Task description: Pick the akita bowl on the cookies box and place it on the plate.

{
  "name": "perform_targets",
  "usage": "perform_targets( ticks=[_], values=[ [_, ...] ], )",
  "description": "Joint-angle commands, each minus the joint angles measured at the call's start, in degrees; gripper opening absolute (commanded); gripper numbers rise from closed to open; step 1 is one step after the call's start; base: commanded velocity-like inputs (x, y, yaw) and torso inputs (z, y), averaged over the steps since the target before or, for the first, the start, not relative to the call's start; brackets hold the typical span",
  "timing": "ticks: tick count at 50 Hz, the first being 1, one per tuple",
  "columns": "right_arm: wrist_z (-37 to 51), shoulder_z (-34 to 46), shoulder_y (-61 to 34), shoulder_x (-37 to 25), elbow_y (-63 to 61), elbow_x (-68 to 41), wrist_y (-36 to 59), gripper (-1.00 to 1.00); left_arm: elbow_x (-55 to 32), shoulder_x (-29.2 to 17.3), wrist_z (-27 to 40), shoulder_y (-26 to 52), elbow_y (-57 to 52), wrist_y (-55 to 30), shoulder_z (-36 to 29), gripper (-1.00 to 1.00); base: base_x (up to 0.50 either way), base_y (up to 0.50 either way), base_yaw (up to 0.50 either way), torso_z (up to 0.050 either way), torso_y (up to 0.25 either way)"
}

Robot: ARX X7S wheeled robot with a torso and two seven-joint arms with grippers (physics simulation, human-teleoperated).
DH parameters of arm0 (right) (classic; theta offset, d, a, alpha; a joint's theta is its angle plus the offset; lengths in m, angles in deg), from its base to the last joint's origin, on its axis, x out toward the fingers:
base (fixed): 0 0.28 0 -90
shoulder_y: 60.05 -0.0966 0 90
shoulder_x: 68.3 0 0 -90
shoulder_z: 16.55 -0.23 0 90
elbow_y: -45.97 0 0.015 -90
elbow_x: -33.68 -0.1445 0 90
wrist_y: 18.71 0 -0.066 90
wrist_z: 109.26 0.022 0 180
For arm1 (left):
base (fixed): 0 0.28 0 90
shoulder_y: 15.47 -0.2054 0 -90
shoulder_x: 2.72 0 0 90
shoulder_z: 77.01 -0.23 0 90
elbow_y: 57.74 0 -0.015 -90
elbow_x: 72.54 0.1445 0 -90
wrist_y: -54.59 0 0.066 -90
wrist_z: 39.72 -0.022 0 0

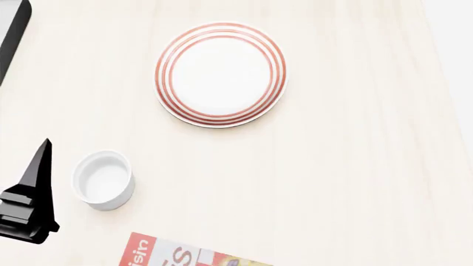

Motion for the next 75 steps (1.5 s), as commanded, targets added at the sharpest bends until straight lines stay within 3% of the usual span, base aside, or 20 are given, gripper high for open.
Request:
perform_targets(
  ticks=[1, 27, 45, 65, 75],
  values=[
    [3.1, 6.7, 0.3, 5.0, 1.0, 0.1, -0.8, 1.0, 0.1, -0.1, -0.1, -0.3, 0.1, 0.5, -0.1, 1.0, 0.0, 0.0, 0.0, 0.0, 0.0],
    [4.4, 17.6, -0.2, 7.2, 4.8, 0.8, 1.6, 1.0, -0.2, -0.3, 0.0, -0.9, 0.6, 1.2, 0.1, 1.0, 0.0, 0.0, 0.0, 0.0, 0.0],
    [2.3, 17.1, -2.2, 4.1, 7.1, 2.9, 4.3, 1.0, 0.1, -0.5, 0.3, -1.0, 0.5, 1.4, -0.4, 1.0, 0.0, 0.0, 0.0, 0.0, 0.0],
    [1.7, 20.0, -0.9, 7.1, 6.9, 5.6, 5.2, 1.0, -0.1, -0.6, 0.3, -1.3, 0.9, 2.0, -0.2, 1.0, 0.0, 0.0, 0.0, 0.0, 0.0],
    [-2.7, 18.2, 2.0, 6.8, 8.8, 9.9, 8.4, 1.0, -0.3, -0.6, 0.0, -1.5, 1.3, 2.4, -0.2, 1.0, 0.0, 0.0, 0.0, 0.0, 0.0]
  ],
)
